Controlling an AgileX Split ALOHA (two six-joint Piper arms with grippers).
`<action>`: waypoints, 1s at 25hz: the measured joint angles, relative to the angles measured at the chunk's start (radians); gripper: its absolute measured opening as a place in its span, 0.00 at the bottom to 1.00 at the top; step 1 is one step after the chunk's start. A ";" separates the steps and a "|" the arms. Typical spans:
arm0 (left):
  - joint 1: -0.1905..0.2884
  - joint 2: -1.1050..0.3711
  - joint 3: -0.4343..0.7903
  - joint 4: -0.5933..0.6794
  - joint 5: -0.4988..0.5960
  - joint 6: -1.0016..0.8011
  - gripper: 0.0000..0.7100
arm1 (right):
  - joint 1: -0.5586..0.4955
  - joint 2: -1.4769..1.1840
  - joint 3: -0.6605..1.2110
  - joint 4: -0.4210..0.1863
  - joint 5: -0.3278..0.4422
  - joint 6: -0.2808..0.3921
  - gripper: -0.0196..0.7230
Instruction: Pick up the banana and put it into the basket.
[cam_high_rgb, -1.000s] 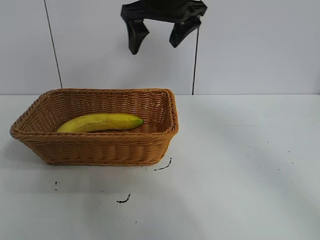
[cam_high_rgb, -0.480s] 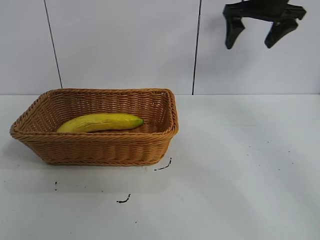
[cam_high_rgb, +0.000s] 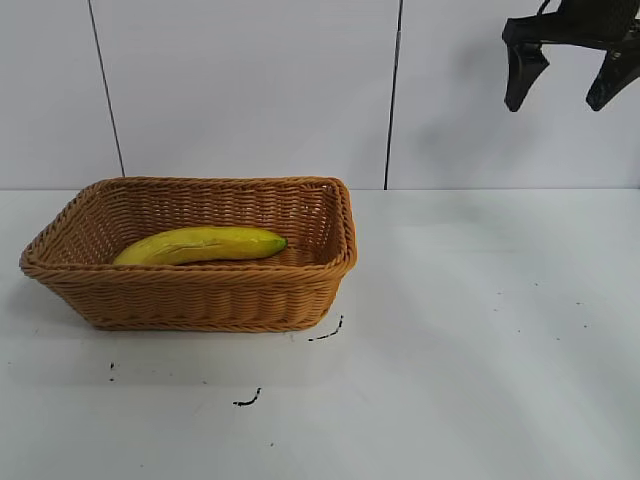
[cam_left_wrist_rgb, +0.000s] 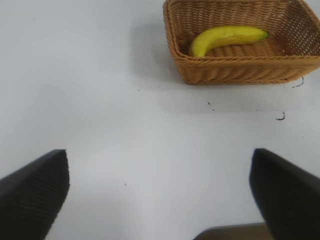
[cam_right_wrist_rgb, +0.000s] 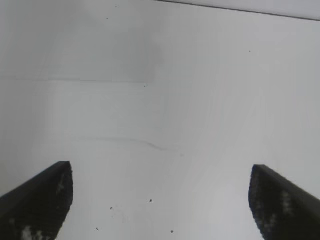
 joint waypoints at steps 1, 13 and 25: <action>0.000 0.000 0.000 0.000 0.000 0.000 0.98 | 0.000 -0.025 0.036 0.005 0.000 0.000 0.94; 0.000 0.000 0.000 0.000 0.000 0.000 0.98 | 0.003 -0.586 0.757 0.018 -0.001 -0.033 0.94; 0.000 0.000 0.000 0.000 0.000 0.000 0.98 | 0.003 -1.283 1.327 0.018 -0.042 -0.057 0.94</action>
